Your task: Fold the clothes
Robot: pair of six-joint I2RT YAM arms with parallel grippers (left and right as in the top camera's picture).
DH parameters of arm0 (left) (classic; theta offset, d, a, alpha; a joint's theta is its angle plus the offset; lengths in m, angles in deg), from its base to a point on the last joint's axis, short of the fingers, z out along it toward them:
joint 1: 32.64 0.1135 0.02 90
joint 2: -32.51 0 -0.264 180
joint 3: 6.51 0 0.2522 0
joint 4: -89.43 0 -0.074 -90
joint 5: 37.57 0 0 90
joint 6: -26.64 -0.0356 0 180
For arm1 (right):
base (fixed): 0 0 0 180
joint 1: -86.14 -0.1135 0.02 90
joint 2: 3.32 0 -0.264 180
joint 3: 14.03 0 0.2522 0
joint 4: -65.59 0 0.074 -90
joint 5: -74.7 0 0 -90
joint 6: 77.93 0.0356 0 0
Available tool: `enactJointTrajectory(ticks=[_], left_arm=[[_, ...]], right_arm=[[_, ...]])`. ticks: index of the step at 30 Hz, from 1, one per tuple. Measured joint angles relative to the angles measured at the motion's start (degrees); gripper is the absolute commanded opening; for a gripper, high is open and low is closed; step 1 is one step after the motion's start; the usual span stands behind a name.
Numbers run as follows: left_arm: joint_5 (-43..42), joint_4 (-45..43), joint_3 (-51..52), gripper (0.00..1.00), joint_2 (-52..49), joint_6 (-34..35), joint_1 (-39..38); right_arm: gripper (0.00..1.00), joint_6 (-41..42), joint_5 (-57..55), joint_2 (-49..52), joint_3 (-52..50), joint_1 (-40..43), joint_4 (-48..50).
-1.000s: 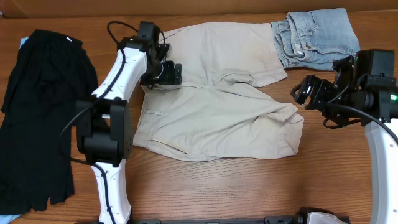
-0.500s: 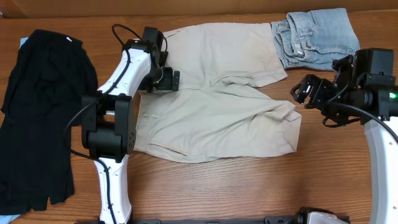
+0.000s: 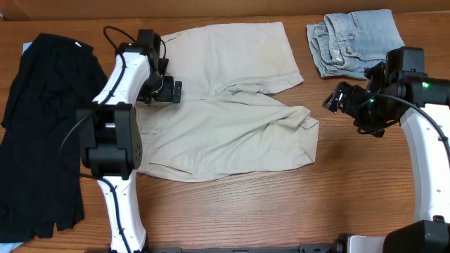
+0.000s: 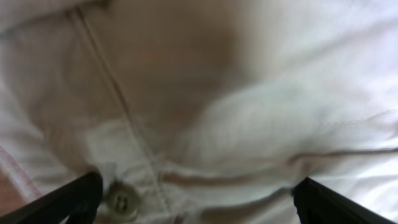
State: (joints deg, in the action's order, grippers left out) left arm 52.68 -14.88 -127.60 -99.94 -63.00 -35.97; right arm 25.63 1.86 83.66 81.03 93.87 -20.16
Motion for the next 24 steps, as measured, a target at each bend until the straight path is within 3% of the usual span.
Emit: enactJointTrajectory(ticks=[7, 11, 19, 24], left_arm=[[2.0, 15.8, -18.2, 1.00, -0.9, -0.4, 0.0], [2.2, 22.6, -26.7, 1.00, 3.7, 1.9, 0.0], [2.4, 34.4, -30.0, 1.00, 17.7, 6.3, -1.0], [2.1, 34.7, -27.9, 1.00, 21.9, 7.2, -2.3]], right_arm=[[1.00, -0.1, 0.0, -1.0, -0.1, 0.0, -1.3], [1.00, -0.1, 0.0, -5.2, -0.1, 0.0, -2.3], [1.00, 1.9, -1.8, -20.5, -0.1, 0.0, -4.7], [1.00, 4.5, -3.3, -27.0, -0.1, 0.0, -8.6]])
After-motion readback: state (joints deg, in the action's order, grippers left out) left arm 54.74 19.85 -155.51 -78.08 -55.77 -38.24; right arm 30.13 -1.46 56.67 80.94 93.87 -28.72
